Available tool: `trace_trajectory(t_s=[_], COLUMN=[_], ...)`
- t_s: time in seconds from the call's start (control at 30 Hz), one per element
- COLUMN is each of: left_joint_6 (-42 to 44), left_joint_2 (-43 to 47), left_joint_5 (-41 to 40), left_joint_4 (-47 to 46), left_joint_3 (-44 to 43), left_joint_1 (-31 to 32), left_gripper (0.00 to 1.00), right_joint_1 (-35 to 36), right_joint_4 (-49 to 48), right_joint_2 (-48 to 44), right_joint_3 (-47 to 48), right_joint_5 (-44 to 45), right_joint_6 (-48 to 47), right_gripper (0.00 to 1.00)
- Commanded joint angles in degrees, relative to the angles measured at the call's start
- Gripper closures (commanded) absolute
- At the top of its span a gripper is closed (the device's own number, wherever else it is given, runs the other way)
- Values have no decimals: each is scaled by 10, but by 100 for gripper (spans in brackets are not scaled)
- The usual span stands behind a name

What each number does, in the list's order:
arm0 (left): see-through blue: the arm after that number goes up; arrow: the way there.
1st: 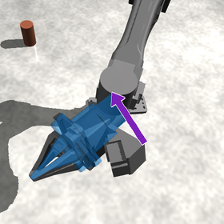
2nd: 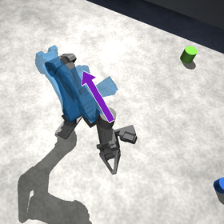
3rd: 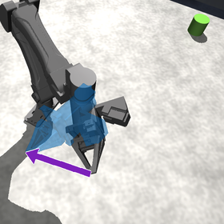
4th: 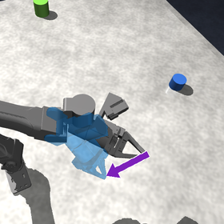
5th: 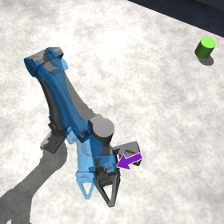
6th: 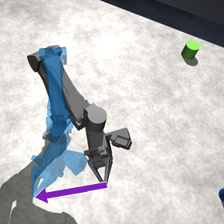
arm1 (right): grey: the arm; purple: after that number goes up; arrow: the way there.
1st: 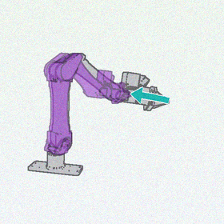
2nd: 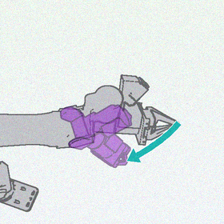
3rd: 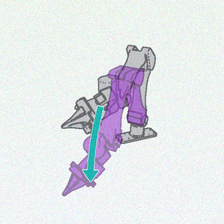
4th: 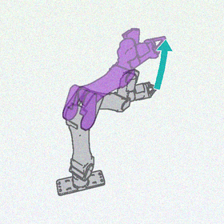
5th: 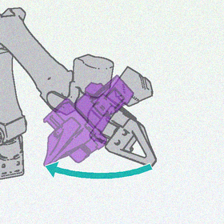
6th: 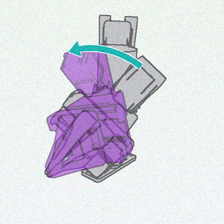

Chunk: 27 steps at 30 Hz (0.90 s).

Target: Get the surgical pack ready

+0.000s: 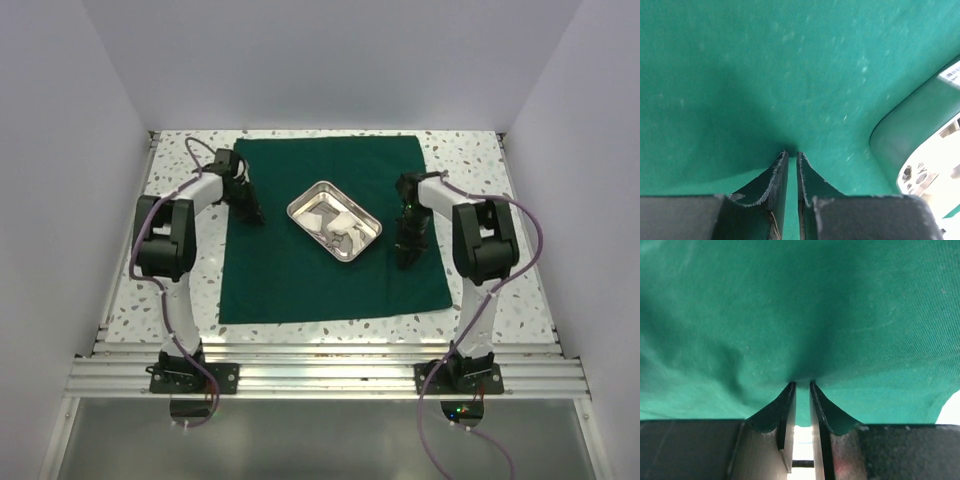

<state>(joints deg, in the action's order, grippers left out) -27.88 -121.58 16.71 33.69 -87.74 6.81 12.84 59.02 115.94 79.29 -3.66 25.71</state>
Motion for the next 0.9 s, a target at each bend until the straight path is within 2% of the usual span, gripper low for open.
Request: trace_trajectory(t_s=[0.0,0.17,0.3,0.47,0.57,0.63,0.87], left_joint_6=[-11,-32,-38,-29,-17,1,19], left_joint_2=[37,126,211,310,342,337,233], left_joint_5=[-58,-13,10,39,13,-17,-13], left_joint_4=[60,17,-9,-16,0,8,16], left_joint_3=[95,239,369,429,399,340,164], left_joint_1=[-3,-1,0,0,-1,-1,-12], left_gripper=[84,84,84,83,76,71,69], right_joint_1=[2,1,-4,-12,-18,-27,-50], right_joint_4=[-29,40,97,124,132,129,53], right_joint_2=[64,200,285,321,302,262,140], right_joint_3=[90,253,441,560,564,524,330], right_joint_5=[47,87,110,113,138,152,154], right_joint_6=[-15,-42,-48,-59,-67,-71,-79], right_gripper=[80,79,79,74,71,66,58])
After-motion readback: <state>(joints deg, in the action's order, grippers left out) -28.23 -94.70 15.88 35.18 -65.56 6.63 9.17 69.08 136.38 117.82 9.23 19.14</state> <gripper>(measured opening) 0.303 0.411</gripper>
